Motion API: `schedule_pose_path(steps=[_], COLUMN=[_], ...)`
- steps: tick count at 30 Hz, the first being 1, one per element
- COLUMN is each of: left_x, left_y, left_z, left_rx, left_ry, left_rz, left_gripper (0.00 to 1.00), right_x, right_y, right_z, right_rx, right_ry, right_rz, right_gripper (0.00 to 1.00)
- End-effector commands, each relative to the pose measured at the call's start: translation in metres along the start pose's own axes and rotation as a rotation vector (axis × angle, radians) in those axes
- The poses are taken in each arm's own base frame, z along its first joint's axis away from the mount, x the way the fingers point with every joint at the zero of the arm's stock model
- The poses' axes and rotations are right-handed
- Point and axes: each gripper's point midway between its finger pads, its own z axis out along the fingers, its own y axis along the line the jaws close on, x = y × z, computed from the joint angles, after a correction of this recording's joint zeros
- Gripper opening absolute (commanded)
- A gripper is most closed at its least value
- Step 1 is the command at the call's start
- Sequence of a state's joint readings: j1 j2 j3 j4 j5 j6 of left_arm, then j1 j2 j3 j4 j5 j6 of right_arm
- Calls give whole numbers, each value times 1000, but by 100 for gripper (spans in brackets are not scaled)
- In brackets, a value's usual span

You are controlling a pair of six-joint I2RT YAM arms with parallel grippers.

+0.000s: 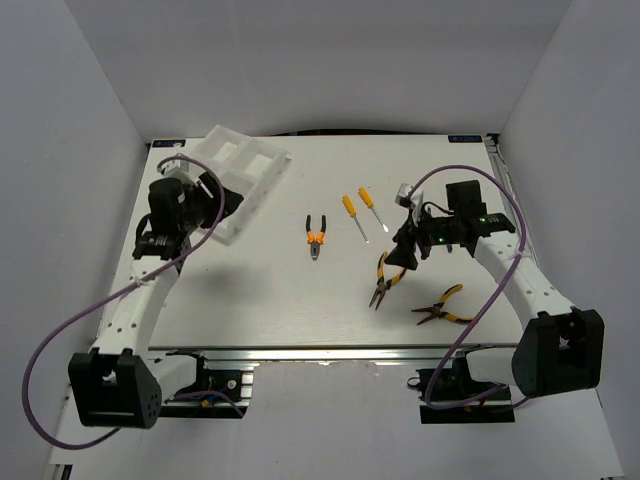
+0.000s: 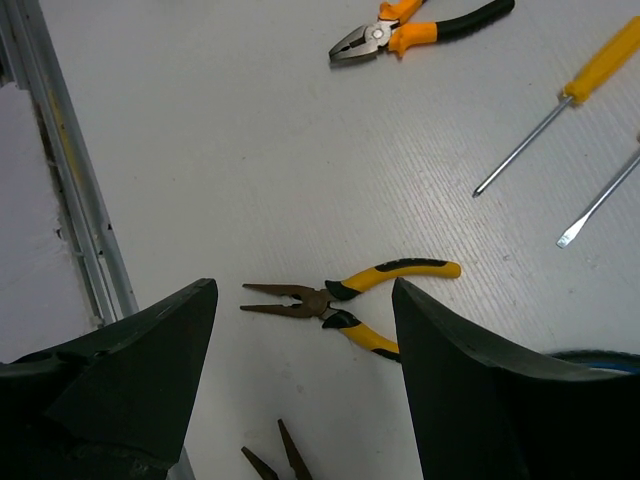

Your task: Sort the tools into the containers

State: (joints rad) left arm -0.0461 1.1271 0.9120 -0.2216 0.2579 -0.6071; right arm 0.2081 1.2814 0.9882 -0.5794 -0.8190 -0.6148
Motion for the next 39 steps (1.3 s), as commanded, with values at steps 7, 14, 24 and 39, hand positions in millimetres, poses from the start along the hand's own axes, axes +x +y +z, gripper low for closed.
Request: schedule_pose_path(steps=[7, 14, 24, 39], left_x=[77, 137, 172, 157], left_y=[-63, -99, -98, -133], left_z=[13, 32, 50, 43], left_rx=[136, 154, 68, 229], left_ry=[108, 202, 219, 175], left_rz=[34, 88, 105, 74], left_gripper=[65, 54, 48, 53], right_x=[-4, 14, 57, 126], right_y=[-40, -79, -149, -204], right_z=[3, -8, -65, -52], right_rx=[217, 459, 955, 779], right_ry=[-3, 44, 107, 268], right_rz=[105, 247, 372, 291], right_gripper=[74, 49, 54, 64])
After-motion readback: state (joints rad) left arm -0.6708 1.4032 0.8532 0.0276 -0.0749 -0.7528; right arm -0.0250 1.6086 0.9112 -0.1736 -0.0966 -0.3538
